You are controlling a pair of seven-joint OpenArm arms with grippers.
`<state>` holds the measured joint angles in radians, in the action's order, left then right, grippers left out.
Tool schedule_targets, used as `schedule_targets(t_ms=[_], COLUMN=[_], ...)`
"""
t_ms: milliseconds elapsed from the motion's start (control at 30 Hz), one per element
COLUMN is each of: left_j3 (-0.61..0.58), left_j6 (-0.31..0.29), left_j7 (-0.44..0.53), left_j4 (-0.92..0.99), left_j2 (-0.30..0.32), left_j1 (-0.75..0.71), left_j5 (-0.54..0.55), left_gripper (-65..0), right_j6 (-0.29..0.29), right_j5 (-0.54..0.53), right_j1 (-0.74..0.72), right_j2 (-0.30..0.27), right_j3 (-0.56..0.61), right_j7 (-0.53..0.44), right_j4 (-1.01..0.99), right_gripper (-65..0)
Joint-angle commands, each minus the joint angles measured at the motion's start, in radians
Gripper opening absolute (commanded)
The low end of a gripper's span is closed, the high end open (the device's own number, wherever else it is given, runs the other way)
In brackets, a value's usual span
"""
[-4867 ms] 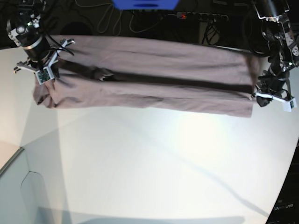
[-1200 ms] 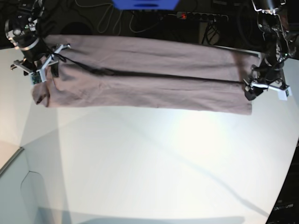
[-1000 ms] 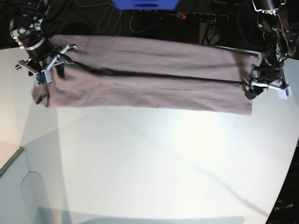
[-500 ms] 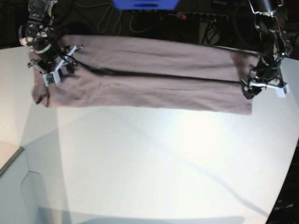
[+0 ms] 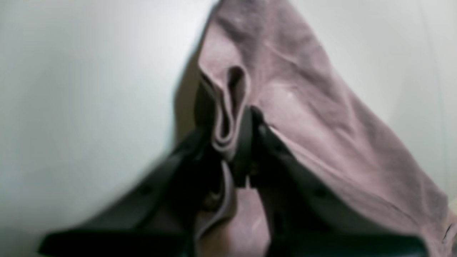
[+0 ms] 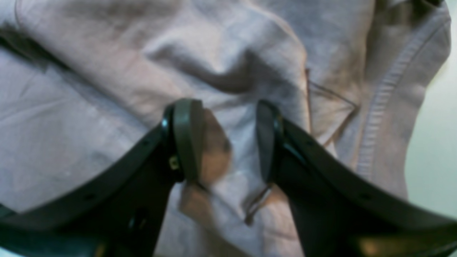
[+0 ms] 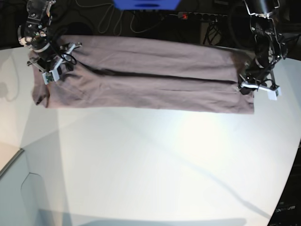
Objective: Layout the t-shirt on the table in an organized manner, then fold the t-shirt properly
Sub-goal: 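Open both grippers and regrasp the shirt ends, then lift the shirt end with the left gripper and fold it toward the right gripper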
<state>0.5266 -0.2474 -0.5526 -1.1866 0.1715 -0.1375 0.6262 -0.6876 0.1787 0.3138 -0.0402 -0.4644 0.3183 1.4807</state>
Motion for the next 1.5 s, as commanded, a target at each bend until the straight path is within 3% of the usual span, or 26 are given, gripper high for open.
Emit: schedule_targets(t_ms=[0,267,500,767,933,1133,1267,1467], left_j3=[-0.001,0.005,0.060,0.060,0.060,0.057,0.051,-0.084], left_j6=[0.000,0.000,0.000,0.000,0.000,0.000,0.000,0.007], left_j7=[-0.001,-0.001,-0.002,-0.002,-0.004,-0.111,-0.172,-0.182], left_j4=[-0.009,-0.115,-0.186,-0.189,-0.312,-0.520,-0.616,-0.639], left_j2=[0.010,0.010,0.009,0.010,0.003,-0.076,-0.169,-0.214], left_j1=[0.005,-0.006,0.002,-0.001,-0.021,-0.040,-0.049,-0.073], left_j5=[-0.001,0.008,0.008,0.008,0.008,0.008,-0.002,-0.004], left_gripper=[-64.1,-65.0,-65.0,-65.0,-65.0,-65.0,-65.0,-65.0], right_j6=[-0.011,-0.011,-0.011,-0.011,-0.011,-0.011,-0.011,-0.011], right_j5=[-0.011,-0.011,-0.011,-0.011,-0.011,-0.011,-0.011,-0.011], right_j1=[-0.006,0.003,0.025,0.021,-0.029,-0.063,-0.080,-0.081], right_j2=[-0.014,-0.010,0.027,0.078,0.087,0.056,0.055,0.055], right_j3=[-0.006,-0.007,-0.007,0.000,-0.003,-0.004,-0.004,0.000], right_j7=[-0.018,-0.014,-0.014,-0.014,-0.014,-0.014,-0.015,-0.014], right_j4=[0.019,0.117,0.205,0.193,0.091,-0.010,-0.019,-0.019], right_gripper=[-39.7,-39.7,-39.7,-39.7,-39.7,-39.7,-39.7,-39.7])
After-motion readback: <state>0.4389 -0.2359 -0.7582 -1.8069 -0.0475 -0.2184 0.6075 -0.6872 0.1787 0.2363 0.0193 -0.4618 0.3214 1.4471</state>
